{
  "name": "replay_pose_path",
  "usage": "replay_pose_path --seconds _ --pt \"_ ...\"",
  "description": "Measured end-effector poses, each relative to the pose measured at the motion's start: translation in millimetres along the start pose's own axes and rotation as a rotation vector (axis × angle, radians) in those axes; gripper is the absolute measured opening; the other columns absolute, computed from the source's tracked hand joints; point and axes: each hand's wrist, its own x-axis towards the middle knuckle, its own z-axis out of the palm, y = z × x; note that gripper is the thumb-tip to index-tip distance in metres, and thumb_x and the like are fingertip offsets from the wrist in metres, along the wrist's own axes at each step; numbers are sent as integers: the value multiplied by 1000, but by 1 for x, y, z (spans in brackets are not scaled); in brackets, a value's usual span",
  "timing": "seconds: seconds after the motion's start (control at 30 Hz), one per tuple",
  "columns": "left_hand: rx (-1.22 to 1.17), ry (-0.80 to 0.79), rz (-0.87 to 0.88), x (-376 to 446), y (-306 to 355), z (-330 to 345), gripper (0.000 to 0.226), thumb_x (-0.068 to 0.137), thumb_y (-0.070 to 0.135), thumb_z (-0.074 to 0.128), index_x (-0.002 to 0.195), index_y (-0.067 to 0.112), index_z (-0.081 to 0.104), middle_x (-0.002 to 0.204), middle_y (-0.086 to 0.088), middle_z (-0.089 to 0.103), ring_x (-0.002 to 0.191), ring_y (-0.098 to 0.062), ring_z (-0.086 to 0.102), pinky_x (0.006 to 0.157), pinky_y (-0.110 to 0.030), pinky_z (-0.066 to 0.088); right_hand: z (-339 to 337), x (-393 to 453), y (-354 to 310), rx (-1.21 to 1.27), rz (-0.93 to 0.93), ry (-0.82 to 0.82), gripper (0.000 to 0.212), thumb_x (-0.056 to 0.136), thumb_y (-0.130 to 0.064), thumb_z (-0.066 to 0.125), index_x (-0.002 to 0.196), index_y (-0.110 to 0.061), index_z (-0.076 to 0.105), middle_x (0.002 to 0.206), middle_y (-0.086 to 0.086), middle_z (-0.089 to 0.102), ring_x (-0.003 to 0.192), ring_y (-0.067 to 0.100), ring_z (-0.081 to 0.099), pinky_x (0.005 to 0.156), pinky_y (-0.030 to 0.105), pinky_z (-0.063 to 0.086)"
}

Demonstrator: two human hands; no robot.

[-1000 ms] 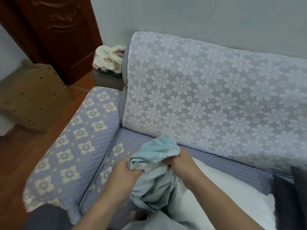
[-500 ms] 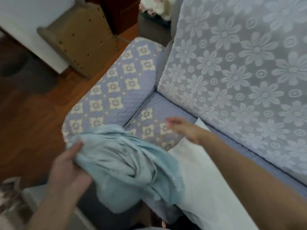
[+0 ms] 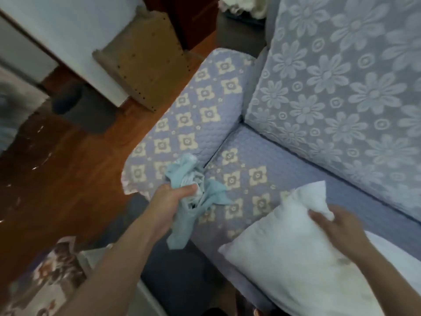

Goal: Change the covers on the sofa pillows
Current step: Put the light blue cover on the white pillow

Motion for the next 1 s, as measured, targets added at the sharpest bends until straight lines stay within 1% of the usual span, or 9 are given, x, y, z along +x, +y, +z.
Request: replay_pose_path --seconds 0.07,0.23,0.3,0.43,0.57,0.7,0.8,0.9,1.0 --pt "52 -69 -38 1 1 29 22 91 15 72 111 8 75 109 -22 74 103 -45 70 95 -67 51 -14 -49 -4 44 -114 36 25 81 -56 64 74 -32 67 78 -15 71 77 3 65 67 14 42" --pt "313 -289 21 -7 -19 102 26 85 30 78 106 15 75 106 -18 75 98 -34 72 94 -54 54 12 -106 6 21 -322 111 51 92 -57 51 98 -13 76 119 -6 63 106 8 54 96 13 36" --pt "517 -391 118 -20 -29 124 19 88 29 76 100 13 75 99 -10 77 96 -28 72 91 -48 55 26 -120 -5 27 -328 96 42 96 -52 49 102 -19 73 111 -7 68 98 7 57 85 15 39" --pt "756 -613 191 -53 -42 152 13 94 27 66 99 17 74 94 3 77 91 -13 71 82 -35 56 35 -141 -8 16 -174 138 27 97 -33 55 71 -28 48 70 -10 56 66 5 51 60 24 34" --pt "804 -802 168 -70 -46 157 11 90 25 64 95 20 73 87 11 74 79 -2 68 71 -22 51 30 -153 -12 19 -87 169 21 102 -35 50 83 -32 43 76 -15 55 69 10 52 58 24 32" --pt "813 -839 97 -70 -40 149 7 63 14 53 68 17 57 68 1 55 67 -14 49 63 -29 36 27 -157 -8 29 -28 230 8 103 -32 47 107 -26 49 81 -5 64 75 22 59 68 34 43" --pt "934 -889 113 -59 -40 135 26 62 11 52 82 13 69 84 -11 69 77 -26 59 67 -41 45 33 -156 -9 -43 -66 281 16 103 -30 45 115 -28 55 82 -4 68 76 22 61 69 37 46" --pt "993 -838 190 -52 -38 124 35 79 5 47 97 18 75 98 -2 75 96 -23 68 83 -40 56 38 -153 -12 -95 -74 301 11 103 -30 45 100 -27 55 71 -9 59 67 19 57 62 35 42" --pt "997 -803 250 -48 -41 120 34 95 1 48 100 22 75 99 8 75 96 -14 69 81 -31 57 39 -150 -14 -119 -57 297 22 102 -33 48 81 -26 46 64 -10 51 63 19 53 61 36 42"
